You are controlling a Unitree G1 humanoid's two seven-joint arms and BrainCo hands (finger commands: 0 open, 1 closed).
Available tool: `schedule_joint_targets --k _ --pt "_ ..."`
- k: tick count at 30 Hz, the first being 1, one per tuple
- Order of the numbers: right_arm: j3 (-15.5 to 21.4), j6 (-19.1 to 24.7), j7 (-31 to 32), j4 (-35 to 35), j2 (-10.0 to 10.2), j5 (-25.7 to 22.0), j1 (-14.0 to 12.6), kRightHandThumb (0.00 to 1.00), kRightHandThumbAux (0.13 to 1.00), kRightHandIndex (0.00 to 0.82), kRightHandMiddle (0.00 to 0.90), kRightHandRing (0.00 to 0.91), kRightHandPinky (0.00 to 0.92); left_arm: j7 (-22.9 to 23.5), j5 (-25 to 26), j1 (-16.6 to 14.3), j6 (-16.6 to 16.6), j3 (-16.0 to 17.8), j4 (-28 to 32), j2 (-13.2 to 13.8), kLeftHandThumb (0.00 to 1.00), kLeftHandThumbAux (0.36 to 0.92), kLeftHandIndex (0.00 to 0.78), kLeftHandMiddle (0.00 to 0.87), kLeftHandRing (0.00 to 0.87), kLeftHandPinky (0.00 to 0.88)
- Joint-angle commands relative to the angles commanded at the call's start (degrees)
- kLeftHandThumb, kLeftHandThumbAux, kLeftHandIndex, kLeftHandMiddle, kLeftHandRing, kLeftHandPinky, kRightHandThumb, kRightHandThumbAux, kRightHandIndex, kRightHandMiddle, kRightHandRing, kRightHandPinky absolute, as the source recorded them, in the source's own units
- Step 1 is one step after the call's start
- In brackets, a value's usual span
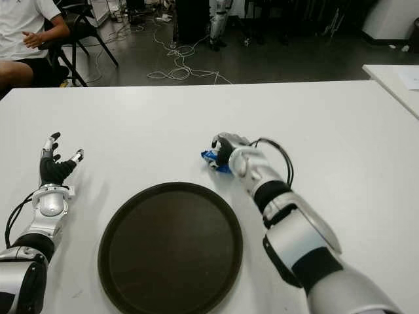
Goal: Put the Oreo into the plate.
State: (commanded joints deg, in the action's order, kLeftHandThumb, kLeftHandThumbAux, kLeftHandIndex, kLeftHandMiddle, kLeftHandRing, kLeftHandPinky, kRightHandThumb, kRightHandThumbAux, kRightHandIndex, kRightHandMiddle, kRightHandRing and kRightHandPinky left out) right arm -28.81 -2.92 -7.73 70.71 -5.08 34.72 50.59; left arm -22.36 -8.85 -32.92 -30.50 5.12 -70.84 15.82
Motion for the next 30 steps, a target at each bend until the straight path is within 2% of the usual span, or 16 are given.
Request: schedule_joint_targets --k 5,20,22,30 --pt "0.42 -0.56 -1.52 0.41 0.19 0.17 -0.13 0.697 0.729 0.418 0.355 0.368 0.441 -0.06 -0.01 0.0 -0.02 -0.07 -0.02 0.02 0.0 0.746 0.046 0.059 0.041 0.024" --pt "0.67 -0.04 -1.44 1.06 0.52 0.18 0.0 0.699 0.728 0.419 0.372 0.386 0.456 0.13 0.51 -0.03 -0.07 0.35 -0.1 -0.08 0.0 0.763 0.044 0.056 0.039 0.018" --pt "0.81 0.2 -1.32 1.14 0.61 0.07 0.05 0.698 0.729 0.42 0.432 0.449 0.502 0.15 0.46 -0.04 0.01 0.31 -0.14 -0.05 0.0 0.75 0.046 0.057 0.039 0.014" --pt "1.23 0.73 -0.93 0.96 0.74 -0.2 0.19 0.692 0.733 0.421 0.532 0.546 0.569 0.1 0.37 -0.04 0.01 0.25 -0.12 -0.01 0.0 0.749 0.047 0.055 0.04 0.021"
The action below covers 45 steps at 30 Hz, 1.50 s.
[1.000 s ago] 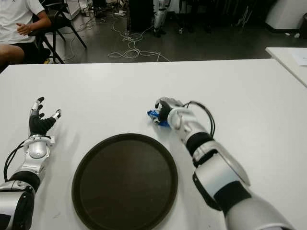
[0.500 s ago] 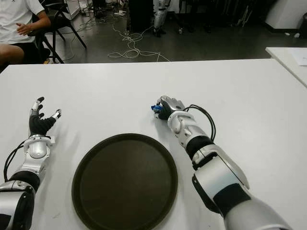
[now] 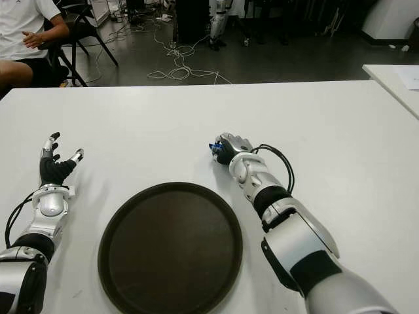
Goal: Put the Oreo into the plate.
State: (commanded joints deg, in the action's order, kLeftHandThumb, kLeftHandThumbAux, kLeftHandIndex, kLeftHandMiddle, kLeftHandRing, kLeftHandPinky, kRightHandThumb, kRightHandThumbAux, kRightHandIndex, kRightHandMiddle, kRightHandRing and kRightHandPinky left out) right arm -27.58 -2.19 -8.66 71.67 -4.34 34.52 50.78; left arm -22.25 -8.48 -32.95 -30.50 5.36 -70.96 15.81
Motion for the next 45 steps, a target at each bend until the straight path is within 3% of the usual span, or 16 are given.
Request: schedule_joint_targets --k 18,45 --pt "0.62 0.77 -0.16 -0.3 0.05 -0.19 0.2 0.693 0.731 0.431 0.704 0.703 0.696 0.74 0.33 -0.01 -0.32 0.28 -0.12 0.07 0.0 0.753 0.053 0.068 0.052 0.037" --pt "5.64 -1.07 -1.15 -0.81 0.11 -5.28 -0.46 0.695 0.728 0.433 0.735 0.732 0.733 1.08 0.64 -0.08 -0.28 0.61 -0.21 -0.17 0.0 0.757 0.047 0.054 0.033 0.011"
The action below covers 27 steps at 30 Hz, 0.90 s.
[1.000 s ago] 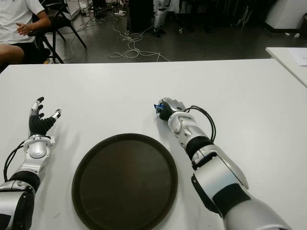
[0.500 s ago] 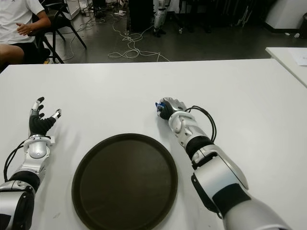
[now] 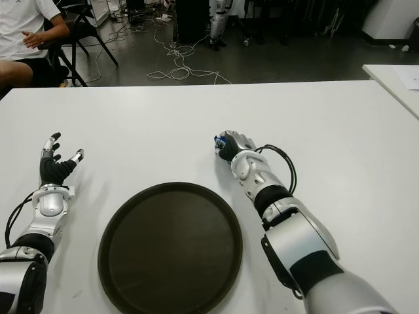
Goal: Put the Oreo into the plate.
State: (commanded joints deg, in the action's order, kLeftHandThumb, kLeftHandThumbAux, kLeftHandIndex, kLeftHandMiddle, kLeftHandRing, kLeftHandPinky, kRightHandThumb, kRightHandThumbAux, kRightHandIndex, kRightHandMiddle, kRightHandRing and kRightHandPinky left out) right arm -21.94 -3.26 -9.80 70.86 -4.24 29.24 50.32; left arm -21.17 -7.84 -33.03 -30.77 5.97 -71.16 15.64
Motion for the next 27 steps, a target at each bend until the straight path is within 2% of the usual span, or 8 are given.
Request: schedule_joint_targets --k 6,11,18,27 --pt "1.77 -1.42 -2.73 -0.49 0.23 -1.56 -0.3 0.698 0.726 0.436 0.759 0.761 0.761 -0.37 -0.12 -0.06 0.36 -0.06 -0.04 -0.01 0.0 0.738 0.045 0.06 0.041 0.02" --pt "4.49 -4.93 -6.03 -2.46 0.22 -3.81 -1.44 0.702 0.724 0.438 0.781 0.778 0.774 -0.5 -0.25 -0.01 0.25 -0.17 0.01 -0.01 0.0 0.732 0.045 0.061 0.043 0.027" --pt "6.2 -7.69 -8.57 -3.97 0.22 -4.98 -2.37 0.706 0.72 0.44 0.802 0.801 0.8 -0.85 -0.76 -0.02 0.64 -0.54 -0.07 0.19 0.0 0.742 0.047 0.06 0.041 0.02" --pt "8.59 -9.84 -8.57 -6.94 0.43 -7.42 -3.65 0.707 0.718 0.441 0.818 0.819 0.816 -0.73 -0.74 -0.07 0.83 -0.61 -0.05 0.22 0.0 0.765 0.049 0.056 0.037 0.02"
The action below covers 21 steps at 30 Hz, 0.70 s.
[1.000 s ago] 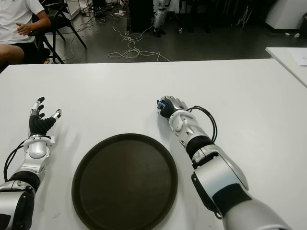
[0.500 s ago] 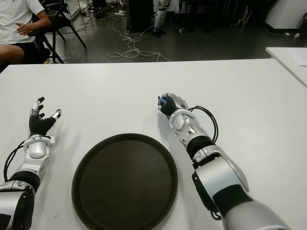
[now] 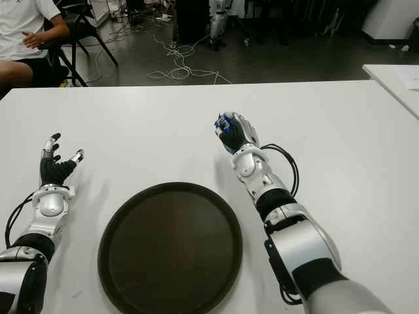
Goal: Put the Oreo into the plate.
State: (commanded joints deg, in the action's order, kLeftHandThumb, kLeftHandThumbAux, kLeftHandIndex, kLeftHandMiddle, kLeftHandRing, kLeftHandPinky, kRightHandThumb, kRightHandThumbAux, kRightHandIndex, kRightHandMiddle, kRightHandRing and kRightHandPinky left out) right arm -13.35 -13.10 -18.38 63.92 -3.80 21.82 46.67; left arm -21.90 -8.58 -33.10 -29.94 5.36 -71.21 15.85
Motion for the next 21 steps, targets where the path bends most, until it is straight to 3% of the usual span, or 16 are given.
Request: schedule_joint_targets --k 21 --pt "2.3 0.19 1.54 -4.78 0.18 -2.86 -1.77 0.707 0.718 0.441 0.814 0.821 0.814 0.32 0.35 0.21 -1.11 0.21 0.45 -0.21 0.0 0.774 0.049 0.066 0.048 0.028"
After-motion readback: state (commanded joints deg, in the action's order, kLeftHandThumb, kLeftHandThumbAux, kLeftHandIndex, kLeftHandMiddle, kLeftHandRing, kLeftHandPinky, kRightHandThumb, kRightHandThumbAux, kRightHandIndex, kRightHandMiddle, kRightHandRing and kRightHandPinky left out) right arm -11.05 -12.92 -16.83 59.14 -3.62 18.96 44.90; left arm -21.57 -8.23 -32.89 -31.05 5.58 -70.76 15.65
